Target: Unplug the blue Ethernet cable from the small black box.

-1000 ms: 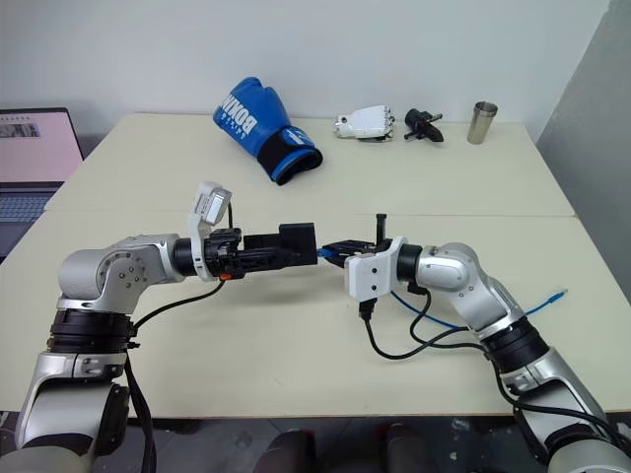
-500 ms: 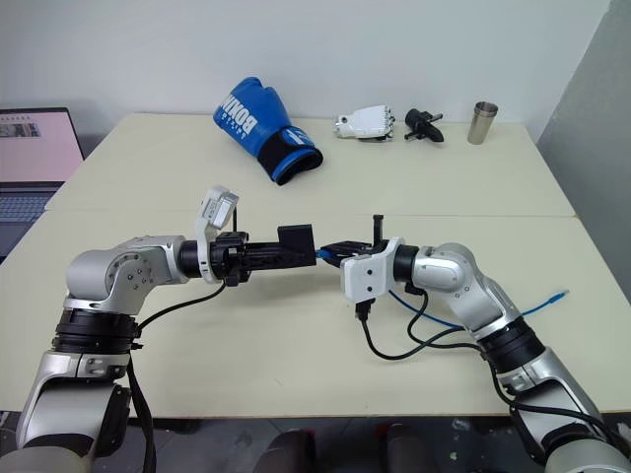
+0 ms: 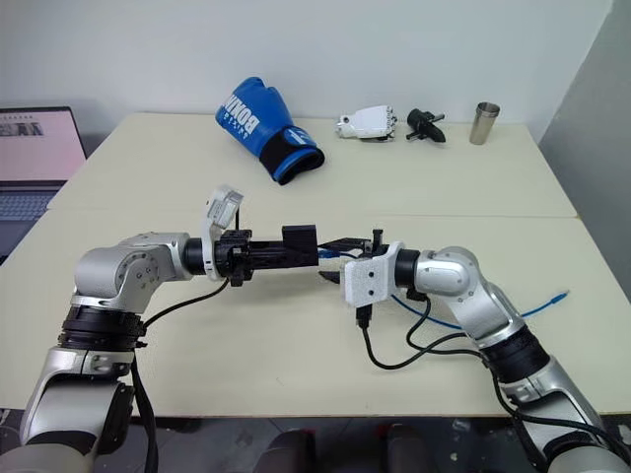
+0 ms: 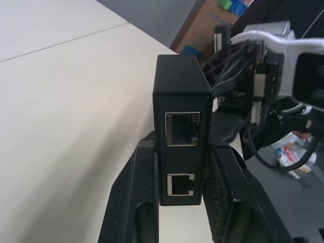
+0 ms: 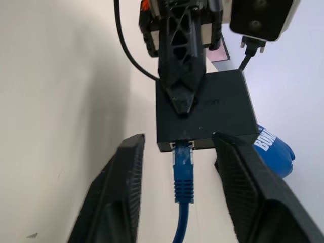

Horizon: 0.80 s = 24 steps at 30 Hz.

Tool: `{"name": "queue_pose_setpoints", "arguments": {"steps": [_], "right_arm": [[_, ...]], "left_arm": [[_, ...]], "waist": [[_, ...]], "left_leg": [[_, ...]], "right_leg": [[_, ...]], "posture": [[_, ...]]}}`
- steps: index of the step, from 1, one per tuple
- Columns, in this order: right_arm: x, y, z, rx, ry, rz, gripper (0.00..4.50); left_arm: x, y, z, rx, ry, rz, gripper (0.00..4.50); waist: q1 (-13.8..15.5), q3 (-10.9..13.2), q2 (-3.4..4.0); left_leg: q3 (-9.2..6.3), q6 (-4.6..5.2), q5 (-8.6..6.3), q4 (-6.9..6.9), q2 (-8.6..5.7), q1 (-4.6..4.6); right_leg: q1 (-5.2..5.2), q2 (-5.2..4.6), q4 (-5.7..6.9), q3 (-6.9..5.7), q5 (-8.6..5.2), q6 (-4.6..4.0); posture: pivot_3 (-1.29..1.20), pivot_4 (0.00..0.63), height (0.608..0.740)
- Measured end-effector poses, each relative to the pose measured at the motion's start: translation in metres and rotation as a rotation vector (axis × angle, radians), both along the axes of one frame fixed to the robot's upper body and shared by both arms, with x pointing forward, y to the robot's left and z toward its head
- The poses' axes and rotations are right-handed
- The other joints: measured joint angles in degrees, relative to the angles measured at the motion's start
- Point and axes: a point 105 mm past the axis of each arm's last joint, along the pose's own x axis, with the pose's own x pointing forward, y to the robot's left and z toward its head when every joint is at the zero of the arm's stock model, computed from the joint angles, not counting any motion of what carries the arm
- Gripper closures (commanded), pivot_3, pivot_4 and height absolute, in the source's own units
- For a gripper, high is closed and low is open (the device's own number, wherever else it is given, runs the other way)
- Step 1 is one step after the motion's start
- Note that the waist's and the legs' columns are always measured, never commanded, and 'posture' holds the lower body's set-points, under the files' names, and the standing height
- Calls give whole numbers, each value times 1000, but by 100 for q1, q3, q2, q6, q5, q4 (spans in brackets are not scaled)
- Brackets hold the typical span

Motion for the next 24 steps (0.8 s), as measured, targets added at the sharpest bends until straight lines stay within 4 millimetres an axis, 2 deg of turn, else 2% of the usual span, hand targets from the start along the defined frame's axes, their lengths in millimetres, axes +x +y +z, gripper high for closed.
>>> {"name": "queue_pose_setpoints", "arguments": {"steps": [1,7,11,14,17,24], "right_arm": [[-2,-5,3,11,31,-13,1167],[-7,-32,24,251,470,-154,1138],[-13,-35,15,320,739,-165,1138],[-19,-29,3,355,951,-135,1138],[-17,-28,1,374,1032,-126,1138],[-9,-25,5,390,1076,-108,1138]], "left_arm": [[-1,-1,0,8,-11,-16,3724],[-6,2,6,42,-90,-91,3724],[-6,0,14,33,-124,-121,3724],[-5,1,16,26,-119,-123,3724],[-6,1,17,23,-108,-130,3724],[-9,1,18,1,-67,-145,3724]], "waist": [[2,0,0],[8,0,0],[-4,0,0],[-13,0,0],[-10,0,0],[-11,0,0]], "left_leg": [[0,0,0,0,0,-1],[-6,0,0,0,3,2],[-5,1,-1,-2,2,5],[-2,2,-1,-2,1,2],[0,2,-1,-2,-1,1],[-1,2,-1,-3,0,0]], "right_leg": [[0,0,-1,-1,0,0],[5,-1,0,-4,0,-1],[4,3,0,-3,0,-1],[2,3,0,0,0,-1],[1,2,-1,0,0,0],[-1,3,-2,-1,-1,0]], "posture": [[0,150,740],[0,150,740],[0,150,740],[0,150,740],[0,150,740],[0,150,740]]}}
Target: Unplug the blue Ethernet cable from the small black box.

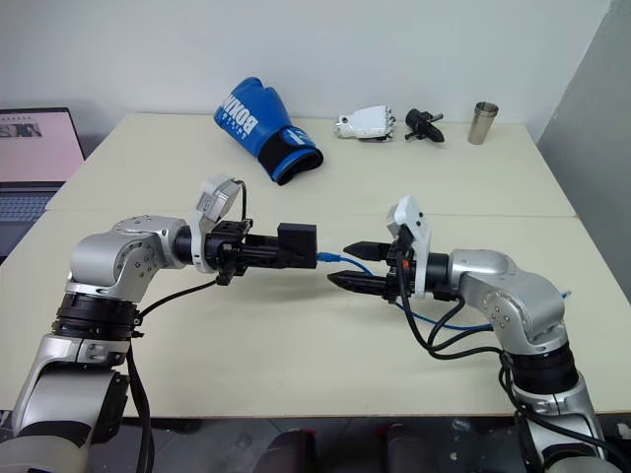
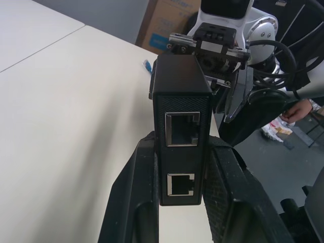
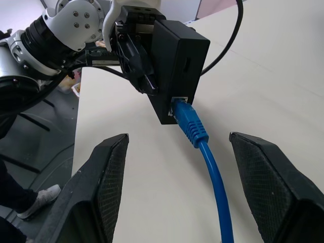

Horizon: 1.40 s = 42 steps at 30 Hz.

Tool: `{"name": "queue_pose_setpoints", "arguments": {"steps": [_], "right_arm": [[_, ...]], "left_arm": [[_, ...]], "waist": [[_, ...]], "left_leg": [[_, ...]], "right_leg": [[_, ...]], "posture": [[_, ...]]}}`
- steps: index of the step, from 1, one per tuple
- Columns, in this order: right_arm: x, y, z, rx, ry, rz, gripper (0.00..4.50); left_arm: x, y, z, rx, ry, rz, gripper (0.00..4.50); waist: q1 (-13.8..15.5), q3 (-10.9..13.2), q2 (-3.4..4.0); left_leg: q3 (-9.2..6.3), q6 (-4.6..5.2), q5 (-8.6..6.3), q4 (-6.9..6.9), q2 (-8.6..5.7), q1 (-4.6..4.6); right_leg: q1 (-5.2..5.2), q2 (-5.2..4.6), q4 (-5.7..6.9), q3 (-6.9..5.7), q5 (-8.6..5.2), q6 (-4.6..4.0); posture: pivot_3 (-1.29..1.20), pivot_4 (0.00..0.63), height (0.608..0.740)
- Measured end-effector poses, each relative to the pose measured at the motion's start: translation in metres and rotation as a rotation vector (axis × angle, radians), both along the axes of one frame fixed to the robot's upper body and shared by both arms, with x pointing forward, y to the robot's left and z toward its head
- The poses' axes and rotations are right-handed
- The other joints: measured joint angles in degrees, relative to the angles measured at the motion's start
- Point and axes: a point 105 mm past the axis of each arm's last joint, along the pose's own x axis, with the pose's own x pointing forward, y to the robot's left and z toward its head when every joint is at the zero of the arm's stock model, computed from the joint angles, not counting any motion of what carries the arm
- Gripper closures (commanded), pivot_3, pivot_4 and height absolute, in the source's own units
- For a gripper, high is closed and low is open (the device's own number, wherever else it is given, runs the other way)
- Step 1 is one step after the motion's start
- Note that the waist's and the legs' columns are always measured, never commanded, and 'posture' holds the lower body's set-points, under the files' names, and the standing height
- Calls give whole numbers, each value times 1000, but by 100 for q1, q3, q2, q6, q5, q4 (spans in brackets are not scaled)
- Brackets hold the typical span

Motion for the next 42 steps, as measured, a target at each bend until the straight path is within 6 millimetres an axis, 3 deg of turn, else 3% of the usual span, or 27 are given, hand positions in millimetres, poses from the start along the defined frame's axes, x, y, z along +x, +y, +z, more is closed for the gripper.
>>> {"name": "queue_pose_setpoints", "arguments": {"steps": [19,42], "right_arm": [[1,17,9,157,201,98,1138],[14,15,3,172,249,37,1138]], "left_arm": [[-5,3,6,-34,59,-9,3724],[-4,0,6,-53,59,-8,3724]], "waist": [[-2,0,0],[-3,0,1]], "left_leg": [[0,0,0,0,0,-3],[0,0,0,-2,1,-5]], "right_leg": [[-3,0,0,-1,0,0],[-7,1,0,-1,0,0]], "posture": [[0,150,740],[0,150,740]]}}
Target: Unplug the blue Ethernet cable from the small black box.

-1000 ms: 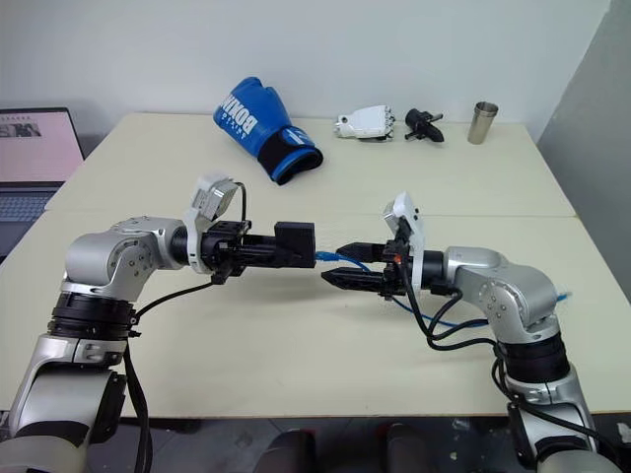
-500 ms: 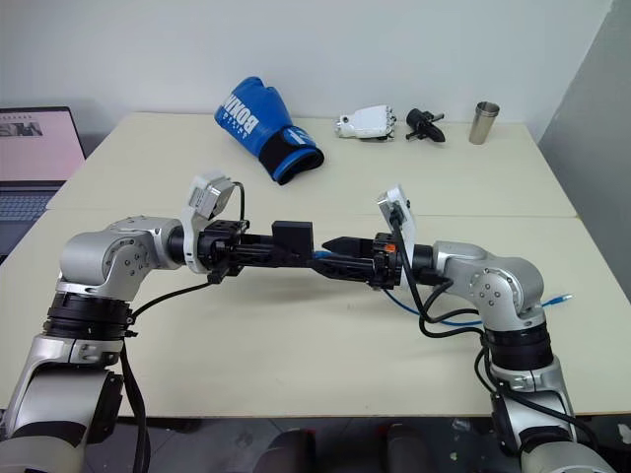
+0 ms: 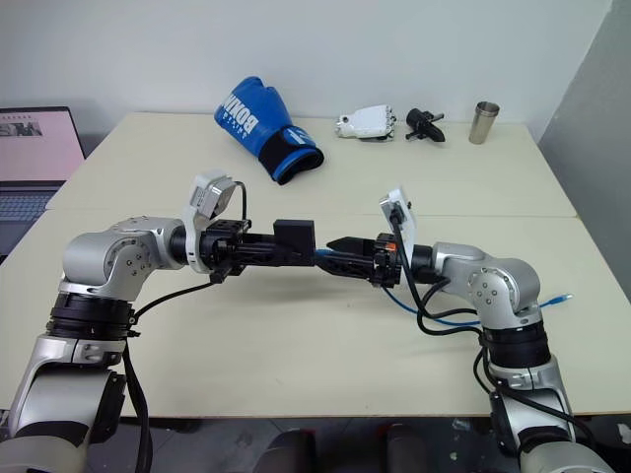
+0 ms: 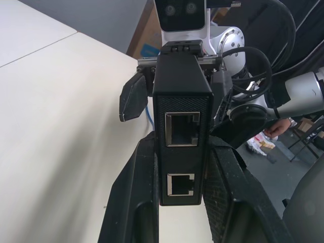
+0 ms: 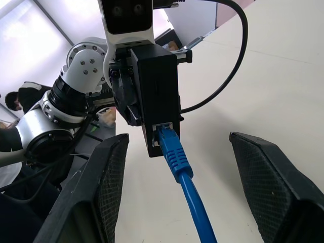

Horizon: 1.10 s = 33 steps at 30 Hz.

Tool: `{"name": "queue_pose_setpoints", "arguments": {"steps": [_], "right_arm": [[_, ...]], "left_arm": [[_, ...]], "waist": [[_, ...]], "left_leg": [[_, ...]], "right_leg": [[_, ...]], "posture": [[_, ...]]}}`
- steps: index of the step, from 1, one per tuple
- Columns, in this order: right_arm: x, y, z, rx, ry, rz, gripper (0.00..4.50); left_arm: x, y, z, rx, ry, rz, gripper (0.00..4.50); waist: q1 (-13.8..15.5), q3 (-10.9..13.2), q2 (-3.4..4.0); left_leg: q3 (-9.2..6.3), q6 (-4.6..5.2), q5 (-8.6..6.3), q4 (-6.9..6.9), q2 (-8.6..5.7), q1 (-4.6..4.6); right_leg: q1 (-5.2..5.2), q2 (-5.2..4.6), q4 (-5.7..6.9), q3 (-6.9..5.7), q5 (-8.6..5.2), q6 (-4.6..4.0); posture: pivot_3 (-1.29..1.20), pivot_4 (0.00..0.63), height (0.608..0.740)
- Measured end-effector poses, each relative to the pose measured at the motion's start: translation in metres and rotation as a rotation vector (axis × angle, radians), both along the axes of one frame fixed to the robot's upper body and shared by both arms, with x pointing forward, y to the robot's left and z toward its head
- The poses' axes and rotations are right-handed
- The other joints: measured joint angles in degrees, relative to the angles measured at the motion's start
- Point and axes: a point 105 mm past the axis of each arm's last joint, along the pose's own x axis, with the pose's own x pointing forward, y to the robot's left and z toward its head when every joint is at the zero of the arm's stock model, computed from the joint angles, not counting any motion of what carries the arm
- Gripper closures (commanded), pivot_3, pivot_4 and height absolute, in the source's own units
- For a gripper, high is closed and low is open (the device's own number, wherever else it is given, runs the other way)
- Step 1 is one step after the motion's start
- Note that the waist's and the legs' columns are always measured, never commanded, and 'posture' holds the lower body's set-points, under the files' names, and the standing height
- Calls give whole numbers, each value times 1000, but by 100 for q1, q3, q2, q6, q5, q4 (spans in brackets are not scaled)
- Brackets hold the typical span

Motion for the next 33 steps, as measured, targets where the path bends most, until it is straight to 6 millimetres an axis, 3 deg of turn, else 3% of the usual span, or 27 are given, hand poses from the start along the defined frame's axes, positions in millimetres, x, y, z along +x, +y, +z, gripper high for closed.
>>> {"name": "queue_pose_setpoints", "arguments": {"steps": [1,15,31,33], "right_arm": [[0,0,0,1,-1,0,1138],[-2,1,0,7,-1,25,4409],[-4,1,0,10,15,42,4443],[-6,-6,-2,-4,24,33,4443]], "left_arm": [[0,0,0,0,0,2,3724],[2,0,0,2,-1,15,3724],[-1,2,1,10,-6,4,3724],[-2,7,2,25,-12,7,3724]], "waist": [[0,0,0],[0,0,0],[0,0,0],[0,0,0]], "left_leg": [[0,0,0,0,0,0],[0,0,0,0,0,-1],[0,0,0,0,0,-2],[0,0,0,-1,0,-4]], "right_leg": [[0,0,0,0,0,0],[-1,0,-1,0,0,0],[-2,0,-1,0,0,0],[-3,0,-2,0,0,0]], "posture": [[0,150,740],[0,150,740],[0,150,740],[0,150,740]]}}
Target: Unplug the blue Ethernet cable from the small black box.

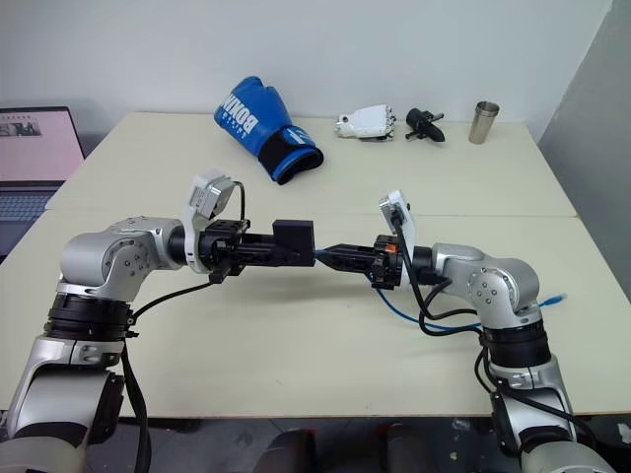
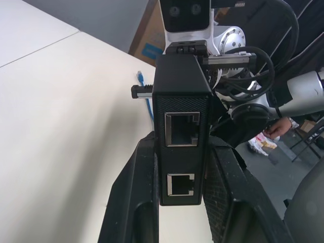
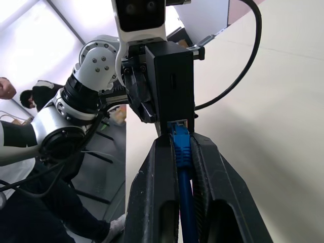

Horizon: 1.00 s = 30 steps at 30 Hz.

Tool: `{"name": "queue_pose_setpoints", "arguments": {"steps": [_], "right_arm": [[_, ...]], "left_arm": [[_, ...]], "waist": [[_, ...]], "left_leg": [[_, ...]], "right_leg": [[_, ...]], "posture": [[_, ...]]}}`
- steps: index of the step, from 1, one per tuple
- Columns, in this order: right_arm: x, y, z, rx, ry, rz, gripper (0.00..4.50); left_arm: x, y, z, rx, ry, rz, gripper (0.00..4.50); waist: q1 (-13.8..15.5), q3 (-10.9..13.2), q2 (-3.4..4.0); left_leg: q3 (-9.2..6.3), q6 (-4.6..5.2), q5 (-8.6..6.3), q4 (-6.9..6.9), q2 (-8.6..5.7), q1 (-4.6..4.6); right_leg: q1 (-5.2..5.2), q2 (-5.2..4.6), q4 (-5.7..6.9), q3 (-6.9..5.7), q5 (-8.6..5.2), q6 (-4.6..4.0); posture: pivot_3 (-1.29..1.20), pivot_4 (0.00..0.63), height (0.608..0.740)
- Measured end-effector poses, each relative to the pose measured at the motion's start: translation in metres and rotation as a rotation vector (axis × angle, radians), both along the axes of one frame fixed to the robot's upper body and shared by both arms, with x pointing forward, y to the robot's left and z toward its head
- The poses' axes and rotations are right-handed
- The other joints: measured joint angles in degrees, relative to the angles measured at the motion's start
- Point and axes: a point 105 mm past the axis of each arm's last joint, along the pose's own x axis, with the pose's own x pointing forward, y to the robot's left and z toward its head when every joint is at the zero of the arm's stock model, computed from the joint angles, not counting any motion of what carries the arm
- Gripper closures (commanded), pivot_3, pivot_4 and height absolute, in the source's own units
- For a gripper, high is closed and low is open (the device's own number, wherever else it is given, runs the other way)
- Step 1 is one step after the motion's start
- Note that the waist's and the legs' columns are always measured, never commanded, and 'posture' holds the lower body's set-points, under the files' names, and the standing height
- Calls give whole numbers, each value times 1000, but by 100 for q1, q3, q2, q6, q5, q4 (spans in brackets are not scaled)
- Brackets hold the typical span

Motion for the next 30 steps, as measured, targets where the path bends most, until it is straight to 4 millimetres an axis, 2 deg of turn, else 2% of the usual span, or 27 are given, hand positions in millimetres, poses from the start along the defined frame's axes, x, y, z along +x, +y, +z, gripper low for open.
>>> {"name": "queue_pose_setpoints", "arguments": {"steps": [3,9,11,14,17,19,23,27,29,30], "right_arm": [[2,-20,-14,-40,48,-61,4443],[4,-39,-24,-68,80,-122,4443],[24,-49,-24,-75,20,-254,4443],[73,-82,-40,-207,-108,-595,4443],[96,-97,-54,-321,-204,-754,4443],[108,-100,-63,-391,-255,-820,3743],[119,-101,-71,-447,-313,-885,2886],[118,-96,-59,-408,-356,-856,1939],[114,-89,-47,-373,-388,-824,1373],[112,-87,-40,-356,-414,-801,1258]], "left_arm": [[2,14,6,16,-25,47,3724],[5,24,3,34,-31,86,3724],[7,27,1,51,-50,109,3724],[17,30,-5,75,-102,187,3724],[27,26,-9,57,-119,246,3724],[33,22,-10,45,-148,283,3724],[41,17,-11,49,-219,332,3724],[50,16,-11,36,-273,409,3724],[60,20,-12,30,-304,484,3724],[66,23,-15,29,-314,536,3724]], "waist": [[2,0,0],[2,0,0],[0,0,0],[-1,0,0],[-1,0,0],[-3,0,0],[-3,0,0],[5,0,0],[7,0,0],[6,0,0]], "left_leg": [[1,0,0,0,-1,-5],[0,0,0,1,-1,-10],[0,0,0,4,0,-13],[5,0,0,3,-1,-19],[5,-1,1,4,0,-39],[6,-1,1,7,0,-52],[9,-3,2,6,-2,-61],[6,-2,2,8,-3,-64],[5,-2,1,9,-3,-62],[4,-2,2,10,-3,-61]], "right_leg": [[-5,-1,-2,1,0,0],[-8,0,-1,-1,0,0],[-13,1,0,0,0,1],[-22,0,3,4,1,3],[-43,0,6,3,2,2],[-52,0,5,4,2,1],[-55,-6,0,4,2,0],[-55,-8,-1,2,2,0],[-54,-8,1,1,2,0],[-53,-7,2,0,3,0]], "posture": [[0,150,740],[0,150,740],[0,150,740],[0,150,740],[0,150,740],[0,150,740],[0,150,740],[0,150,740],[0,150,740],[0,150,740]]}}
